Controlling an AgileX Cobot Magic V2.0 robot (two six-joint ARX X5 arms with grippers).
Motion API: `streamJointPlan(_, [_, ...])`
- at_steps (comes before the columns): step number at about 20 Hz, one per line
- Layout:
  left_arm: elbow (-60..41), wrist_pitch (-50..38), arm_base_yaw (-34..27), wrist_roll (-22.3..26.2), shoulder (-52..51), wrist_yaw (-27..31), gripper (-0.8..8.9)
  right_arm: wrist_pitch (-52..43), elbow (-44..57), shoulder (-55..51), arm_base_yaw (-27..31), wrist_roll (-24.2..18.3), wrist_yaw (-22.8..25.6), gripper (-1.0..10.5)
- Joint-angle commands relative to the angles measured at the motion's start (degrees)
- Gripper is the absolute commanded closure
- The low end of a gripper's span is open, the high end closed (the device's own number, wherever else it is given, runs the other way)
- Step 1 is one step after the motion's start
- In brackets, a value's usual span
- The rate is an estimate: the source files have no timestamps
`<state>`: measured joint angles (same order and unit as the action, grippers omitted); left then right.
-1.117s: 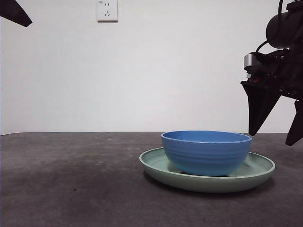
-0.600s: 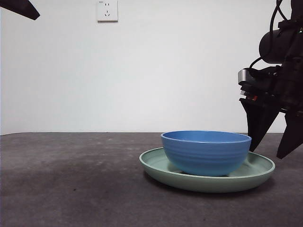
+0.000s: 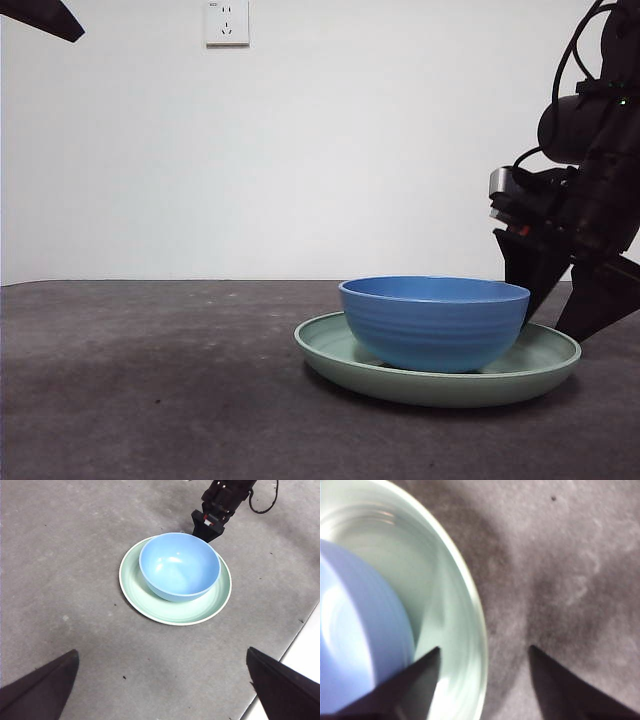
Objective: Pick up the blue bowl, put it on the green plate, put it on desk
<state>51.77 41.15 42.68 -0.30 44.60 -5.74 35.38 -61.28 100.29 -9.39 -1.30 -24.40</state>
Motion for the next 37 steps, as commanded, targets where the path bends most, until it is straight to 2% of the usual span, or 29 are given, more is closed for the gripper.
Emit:
streamJointPlan(1, [0.5, -0.4, 0.6, 0.7, 0.3, 0.2, 0.95, -0.3, -0.4, 2.8, -0.2, -0.2, -0.1, 7.2])
streamJointPlan(8, [0.5, -0.4, 0.6, 0.7, 0.3, 0.2, 0.95, -0.9, -0.4, 3.2, -0.2, -0.3, 0.4, 8.2])
streamJointPlan(10, [0.5, -0.4, 0.6, 0.7, 0.3, 0.2, 0.95, -0.9, -0.4, 3.2, -0.2, -0.3, 0.4, 9.3])
streamJointPlan(11, [0.5, -0.4, 0.6, 0.7, 0.3, 0.2, 0.95, -0.9, -0.4, 3.2, -0.2, -0.3, 0.4, 9.4])
streamJointPlan(15, [0.5, -0.4, 0.6, 0.4, 0.3, 0.2, 0.95, -1.3, -0.9, 3.1, -0.1, -0.2, 0.4, 9.4])
streamJointPlan(22, [0.5, 0.0, 0.6, -1.4, 0.2, 0.2, 0.95, 4.9, -7.3, 3.0, 0.0, 1.2, 0.1, 9.4])
streamJointPlan(24, [0.6, 0.0, 0.6, -3.2, 0.0, 0.2, 0.95, 6.2, -8.7, 3.0, -0.3, 1.4, -1.2, 9.4])
streamJointPlan(28, [1.2, 0.0, 0.6, -3.6, -1.5, 0.2, 0.95, 6.8, -9.3, 3.0, -0.8, 2.4, -4.5, 9.4])
streamJointPlan(32, [1.2, 0.0, 0.6, -3.6, -4.0, 0.2, 0.95, 6.3, -9.3, 3.0, -2.7, 4.0, -5.6, 9.4])
streamJointPlan(37, [1.2, 0.0, 0.6, -3.6, -7.0, 0.2, 0.95, 2.2, -9.3, 3.0, -8.6, 8.3, -5.6, 9.4])
